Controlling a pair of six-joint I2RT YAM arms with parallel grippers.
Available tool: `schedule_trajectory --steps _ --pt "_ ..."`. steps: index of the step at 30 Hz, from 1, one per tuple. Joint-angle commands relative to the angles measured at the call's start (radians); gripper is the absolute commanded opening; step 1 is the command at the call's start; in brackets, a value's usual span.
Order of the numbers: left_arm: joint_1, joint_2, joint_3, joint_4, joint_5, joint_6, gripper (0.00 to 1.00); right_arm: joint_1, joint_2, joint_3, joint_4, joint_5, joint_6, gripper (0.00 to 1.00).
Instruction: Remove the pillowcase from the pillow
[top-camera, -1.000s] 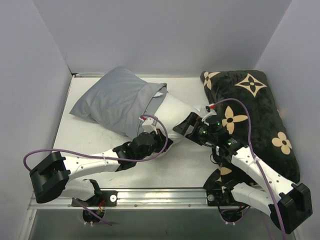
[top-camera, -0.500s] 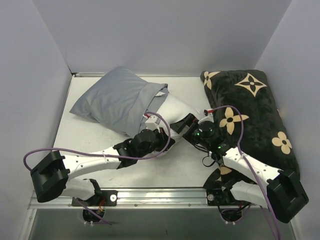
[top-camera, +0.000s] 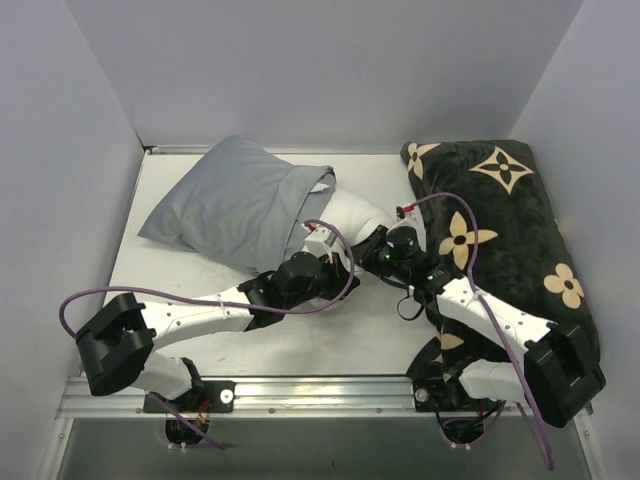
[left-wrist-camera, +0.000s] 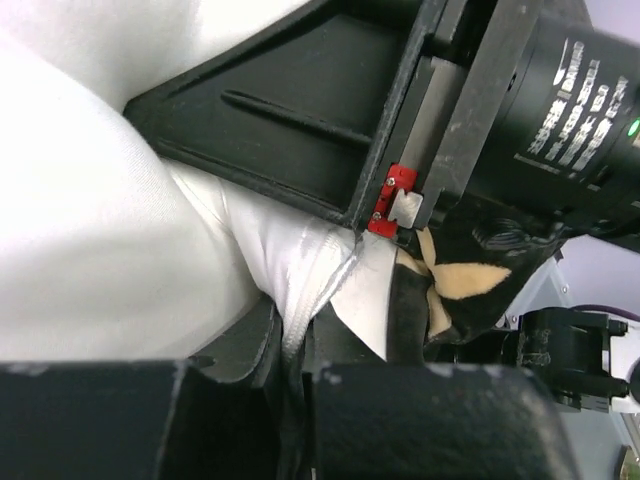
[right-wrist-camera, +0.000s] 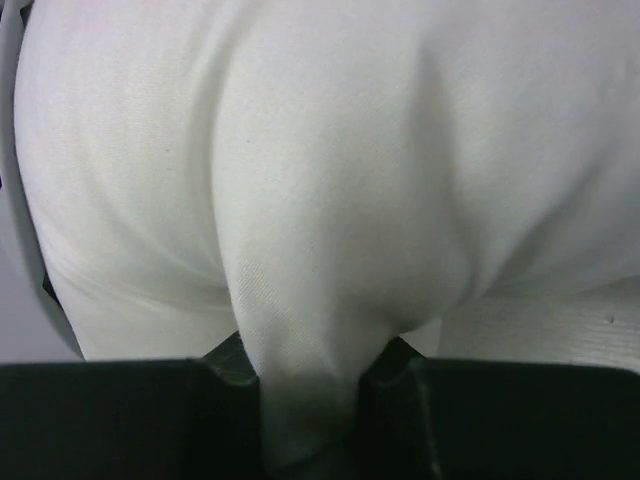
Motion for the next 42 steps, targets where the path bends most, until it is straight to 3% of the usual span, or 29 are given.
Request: schedule_trajectory --steps 1,5,6,7,11,15,18,22,28,29,30,36,42 --pt "-0.096 -0.047 0.111 0.259 0.453 -0.040 0.00 0.003 0.022 0.133 0.018 0.080 -0.059 0.00" --pt "-0.093 -0.100 0.113 0.211 0.401 0.001 0.00 0.003 -0.011 0.197 -0.112 0.094 -0.149 0.00" --pt "-0.092 -0.110 0.116 0.182 0.384 0.014 0.05 0.004 -0.027 0.208 -0.139 0.098 -0.169 0.00" --pt "-0.087 -0.120 0.123 0.170 0.354 0.040 0.26 0.001 -0.034 0.217 -0.165 0.108 -0.208 0.00" --pt "-0.078 -0.194 0.162 0.095 0.227 0.122 0.60 -0.010 -0.085 0.210 -0.223 0.099 -0.258 0.00" --pt "-0.076 -0.274 0.221 -0.098 -0.026 0.199 0.67 -0.033 -0.116 0.207 -0.248 0.071 -0.283 0.00" --pt "-0.067 -0.326 0.280 -0.335 -0.452 0.212 0.70 -0.062 -0.132 0.214 -0.255 0.026 -0.291 0.00" --pt "-0.023 -0.311 0.347 -0.508 -0.626 0.283 0.71 -0.068 -0.137 0.257 -0.291 -0.001 -0.318 0.00" --pt "0.052 -0.249 0.356 -0.525 -0.567 0.379 0.77 -0.069 -0.126 0.306 -0.320 -0.027 -0.335 0.00" --pt "0.065 -0.230 0.363 -0.527 -0.527 0.386 0.87 -0.069 -0.122 0.319 -0.320 -0.030 -0.335 0.00" --pt "0.074 -0.219 0.363 -0.520 -0.509 0.396 0.89 -0.069 -0.120 0.323 -0.320 -0.038 -0.335 0.00" --pt "0.123 -0.174 0.358 -0.508 -0.510 0.406 0.89 -0.069 -0.117 0.342 -0.347 -0.046 -0.338 0.00" --pt "0.180 -0.179 0.314 -0.451 -0.444 0.408 0.82 -0.069 -0.133 0.362 -0.370 -0.044 -0.343 0.00"
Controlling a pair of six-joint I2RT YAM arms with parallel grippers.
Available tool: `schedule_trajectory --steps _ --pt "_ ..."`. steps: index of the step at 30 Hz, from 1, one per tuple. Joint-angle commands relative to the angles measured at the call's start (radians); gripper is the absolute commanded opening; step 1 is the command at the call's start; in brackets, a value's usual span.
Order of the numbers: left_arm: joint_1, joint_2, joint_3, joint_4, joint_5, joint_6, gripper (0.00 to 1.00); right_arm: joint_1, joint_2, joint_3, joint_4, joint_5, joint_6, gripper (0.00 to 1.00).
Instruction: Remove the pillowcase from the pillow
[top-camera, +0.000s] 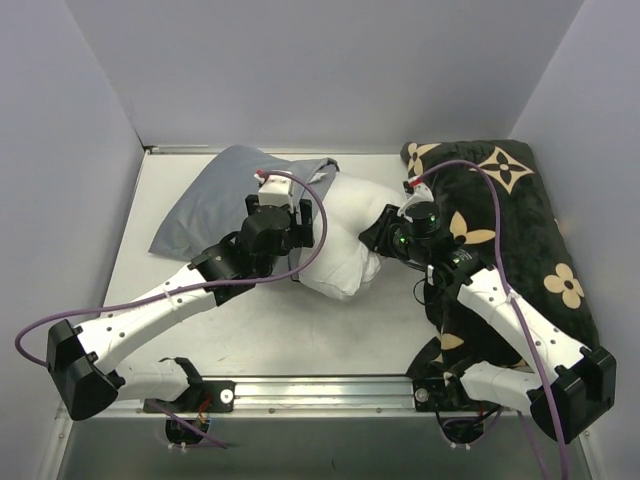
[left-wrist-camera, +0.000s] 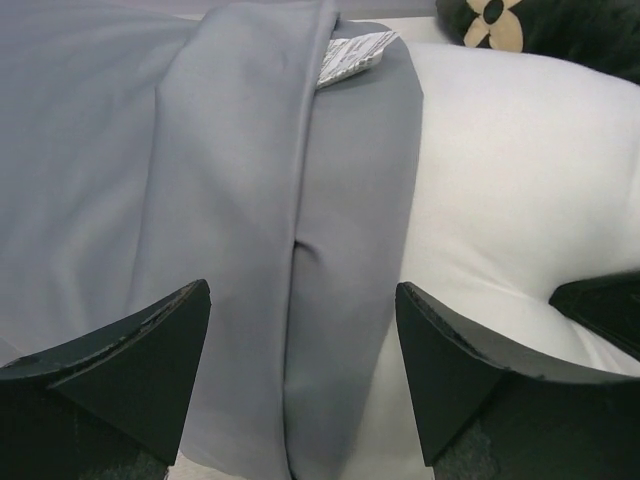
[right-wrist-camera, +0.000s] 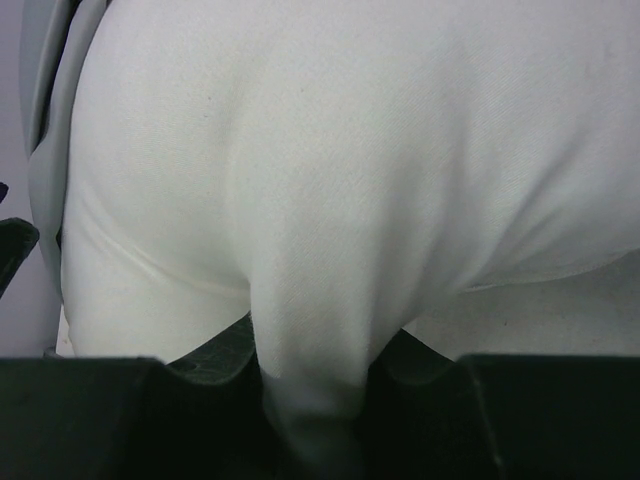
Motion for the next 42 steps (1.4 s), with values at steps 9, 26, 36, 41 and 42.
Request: schedule_trajectory --steps 9,26,36,41,42 --pt "0.039 0.029 0.000 0.052 0.118 0.035 0.86 -0.007 -0.025 0.116 0.016 -0.005 -0.027 0.00" --pt "0.221 0.069 -0.074 0.067 -0.213 -0.191 0.02 -0.010 -0.155 0.220 -0.091 0.072 -0.041 0.00" --pt "0.459 0.214 -0.057 0.082 -0.149 -0.250 0.00 -0.047 -0.170 0.430 -0.180 0.078 -0.064 0.00" --pt "0.467 0.233 -0.045 0.167 -0.028 -0.214 0.00 -0.044 -0.052 0.620 -0.205 0.043 -0.076 0.00" --pt "0.464 0.221 -0.049 0.188 0.030 -0.192 0.04 -0.043 -0.032 0.646 -0.214 0.043 -0.081 0.00"
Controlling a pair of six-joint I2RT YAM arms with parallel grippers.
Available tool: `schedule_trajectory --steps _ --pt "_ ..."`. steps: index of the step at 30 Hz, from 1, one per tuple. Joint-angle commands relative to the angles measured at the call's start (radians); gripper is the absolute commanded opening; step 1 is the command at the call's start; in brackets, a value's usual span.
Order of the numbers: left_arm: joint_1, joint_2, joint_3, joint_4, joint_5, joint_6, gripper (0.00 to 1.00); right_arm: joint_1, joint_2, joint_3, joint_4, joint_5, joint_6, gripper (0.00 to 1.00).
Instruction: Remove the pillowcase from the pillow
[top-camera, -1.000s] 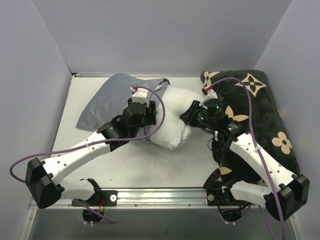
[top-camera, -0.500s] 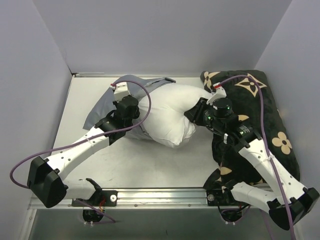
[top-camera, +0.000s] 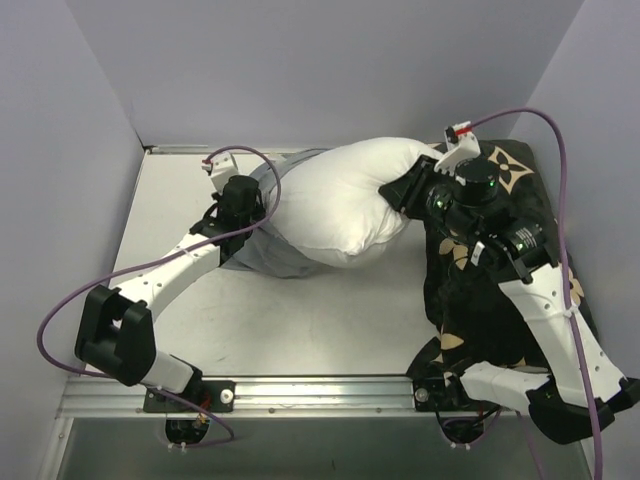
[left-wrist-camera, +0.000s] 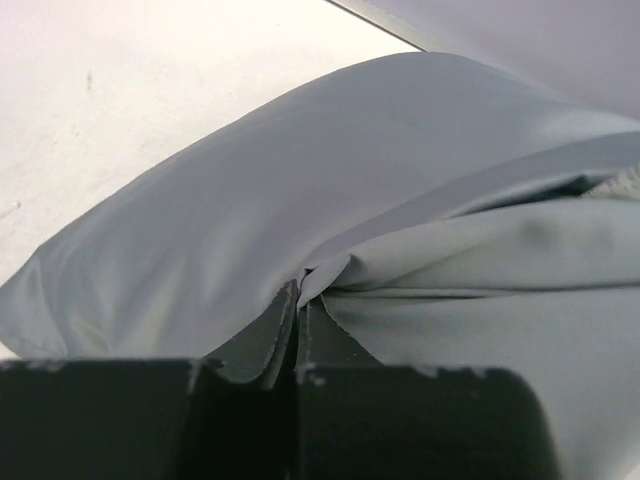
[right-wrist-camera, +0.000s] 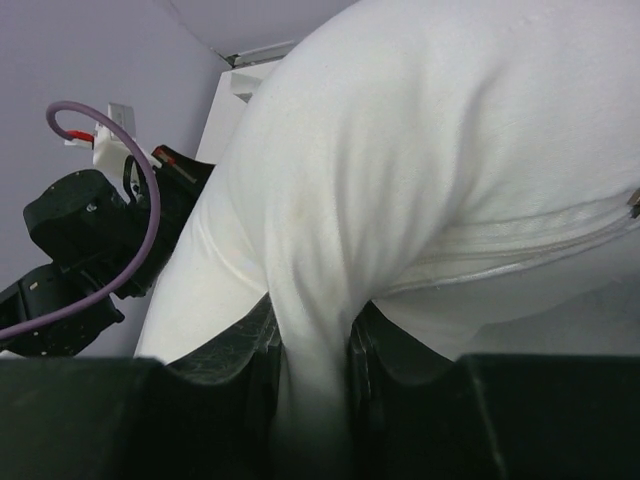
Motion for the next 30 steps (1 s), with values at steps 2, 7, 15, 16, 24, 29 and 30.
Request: schedule_trajectory --steps 2,7,15,16,24,29,30 --pt "0.030 -0.064 -0.009 0.098 0.114 0.076 0.21 -0.018 0.066 0.194 0.115 0.044 -0.045 0.00" --pt "0.019 -0.193 0.006 0.080 0.223 0.108 0.67 -0.020 0.174 0.360 0.068 0.043 -0.058 0.00" --pt "-0.134 -0.396 -0.070 -0.083 0.104 -0.079 0.80 -0.012 0.259 0.470 0.049 0.072 -0.067 0.00" --pt "-0.166 -0.425 -0.098 -0.100 0.072 -0.108 0.80 -0.011 0.265 0.474 0.049 0.075 -0.067 0.00" --pt "-0.337 -0.410 -0.156 -0.127 -0.111 -0.337 0.80 0.011 0.296 0.540 0.033 0.073 -0.067 0.00" --pt "-0.309 -0.399 -0.325 0.171 -0.091 -0.273 0.69 0.013 0.288 0.558 0.025 0.082 -0.073 0.00" --pt "-0.295 -0.393 -0.345 0.202 -0.077 -0.272 0.63 0.013 0.287 0.566 0.020 0.086 -0.075 0.00"
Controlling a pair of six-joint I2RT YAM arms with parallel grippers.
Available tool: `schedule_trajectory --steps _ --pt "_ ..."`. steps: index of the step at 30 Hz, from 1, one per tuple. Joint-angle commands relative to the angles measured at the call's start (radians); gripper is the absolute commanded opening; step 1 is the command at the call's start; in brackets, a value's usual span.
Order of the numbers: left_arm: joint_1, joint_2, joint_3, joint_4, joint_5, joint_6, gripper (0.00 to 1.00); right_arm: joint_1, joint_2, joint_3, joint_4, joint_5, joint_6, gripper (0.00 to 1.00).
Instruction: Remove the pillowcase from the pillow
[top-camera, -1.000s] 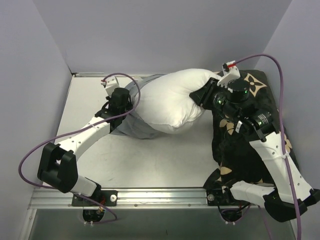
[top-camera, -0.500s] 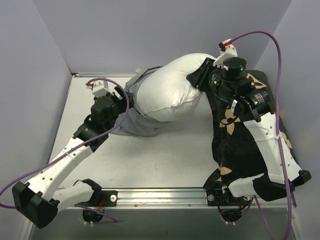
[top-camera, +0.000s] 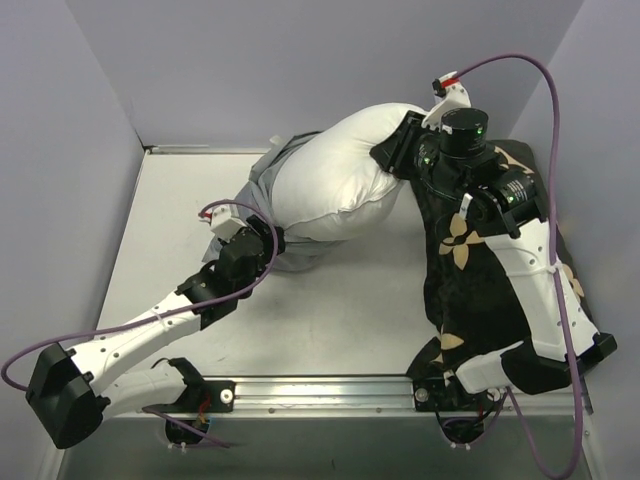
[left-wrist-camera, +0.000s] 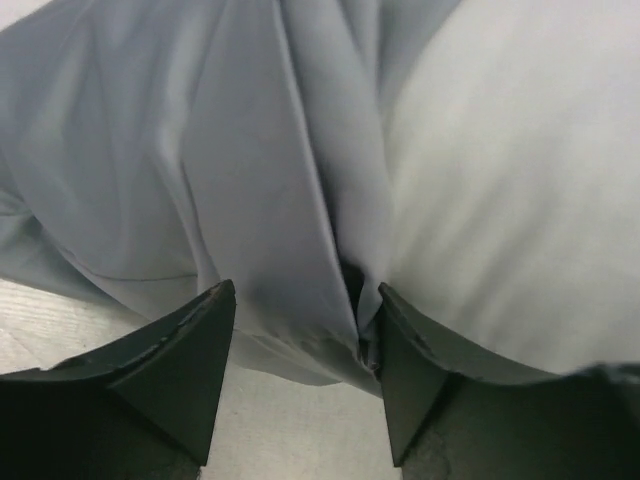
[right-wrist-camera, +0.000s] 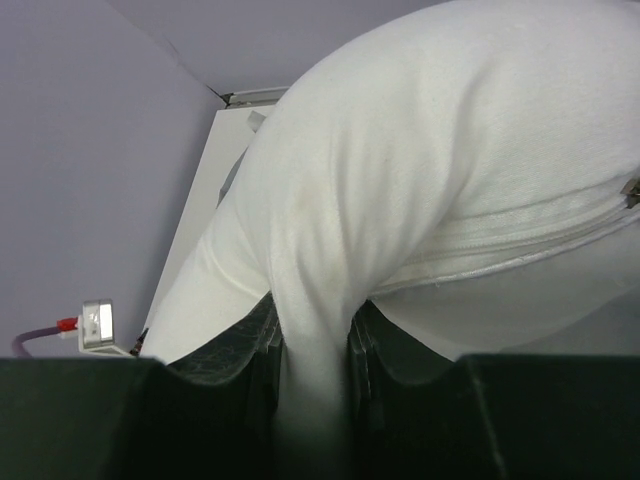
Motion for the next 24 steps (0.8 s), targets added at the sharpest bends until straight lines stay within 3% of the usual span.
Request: schedule_trajectory --steps 1,3,6,9,13,19,24 --pt "0.046 0.015 -0.079 0.200 0.036 -0.001 0.58 0.005 -0.037 0.094 0.155 0.037 -0.010 0.00" --pt "0.087 0.047 -0.107 0.235 0.077 0.010 0.39 0.005 -0.034 0.120 0.146 0.045 -0.016 0.00" --pt "0.130 0.113 -0.107 0.221 0.104 0.013 0.19 0.003 -0.033 0.149 0.135 0.042 -0.018 0.00" --pt "0.179 0.182 -0.101 0.191 0.108 -0.005 0.08 0.001 -0.039 0.178 0.129 0.042 -0.015 0.00" --pt "0.241 0.256 -0.093 0.172 0.073 -0.041 0.00 -0.005 -0.059 0.203 0.121 0.045 -0.016 0.00" --pt "0.297 0.360 -0.017 0.088 -0.063 -0.070 0.00 -0.028 -0.076 0.228 0.104 0.010 0.001 0.00" --pt "0.377 0.465 0.066 -0.024 -0.091 -0.134 0.00 -0.075 -0.103 0.225 0.104 -0.032 0.039 0.00"
